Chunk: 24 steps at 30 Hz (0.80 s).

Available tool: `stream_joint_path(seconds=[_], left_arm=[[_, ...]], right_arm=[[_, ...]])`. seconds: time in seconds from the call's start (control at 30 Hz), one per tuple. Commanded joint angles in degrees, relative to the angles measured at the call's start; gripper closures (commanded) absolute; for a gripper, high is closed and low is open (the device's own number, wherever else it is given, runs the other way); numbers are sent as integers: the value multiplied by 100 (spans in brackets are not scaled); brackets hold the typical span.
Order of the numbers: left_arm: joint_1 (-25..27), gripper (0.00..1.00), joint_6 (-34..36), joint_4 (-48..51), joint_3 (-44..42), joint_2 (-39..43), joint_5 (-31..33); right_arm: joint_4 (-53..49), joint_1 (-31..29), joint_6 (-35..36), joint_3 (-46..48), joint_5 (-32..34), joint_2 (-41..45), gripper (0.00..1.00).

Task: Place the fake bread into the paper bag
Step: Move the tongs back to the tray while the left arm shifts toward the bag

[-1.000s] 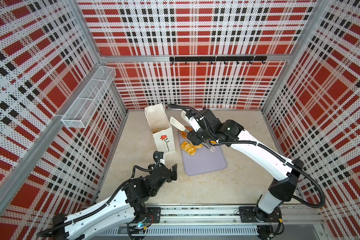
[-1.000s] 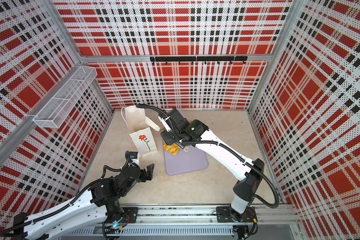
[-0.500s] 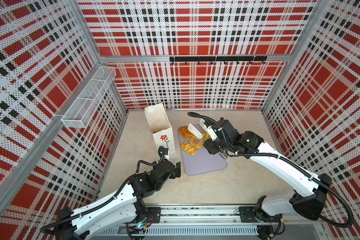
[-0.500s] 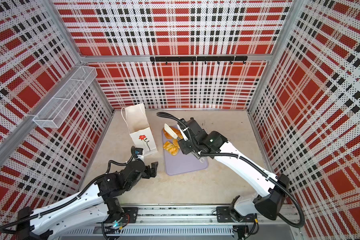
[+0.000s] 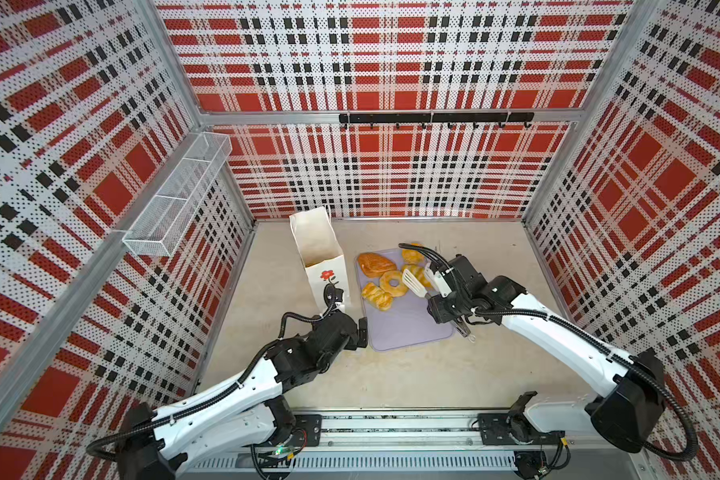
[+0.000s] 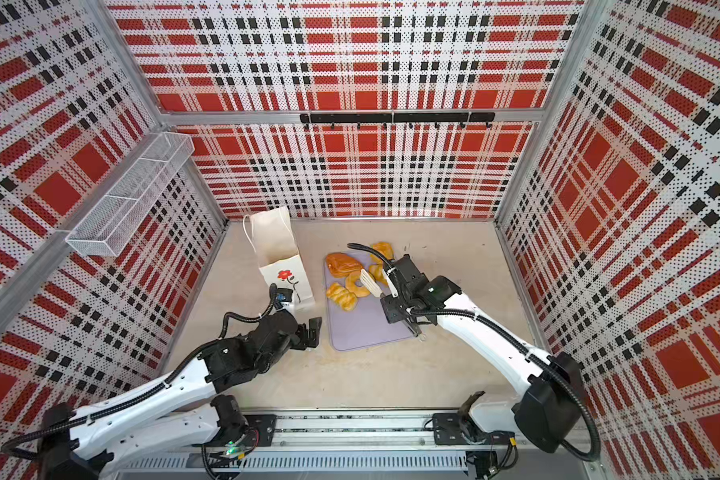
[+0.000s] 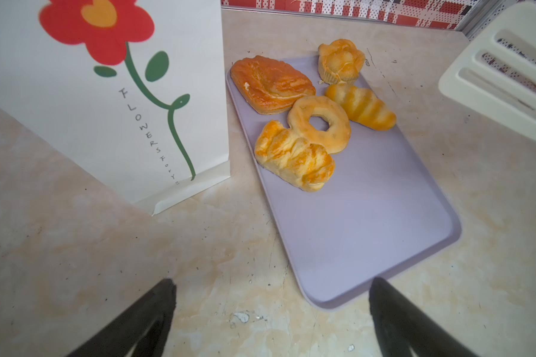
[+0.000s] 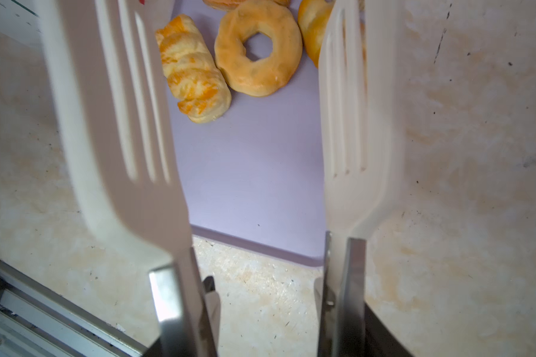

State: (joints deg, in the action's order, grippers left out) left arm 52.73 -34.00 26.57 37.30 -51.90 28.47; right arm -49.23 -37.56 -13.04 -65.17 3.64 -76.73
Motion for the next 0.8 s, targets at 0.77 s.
stream_joint_path(seconds=[0.77], left_arm=[[-377, 1, -189, 94, 25, 65, -130]], right_arm=[[309, -574, 842, -303, 145, -1717, 40]])
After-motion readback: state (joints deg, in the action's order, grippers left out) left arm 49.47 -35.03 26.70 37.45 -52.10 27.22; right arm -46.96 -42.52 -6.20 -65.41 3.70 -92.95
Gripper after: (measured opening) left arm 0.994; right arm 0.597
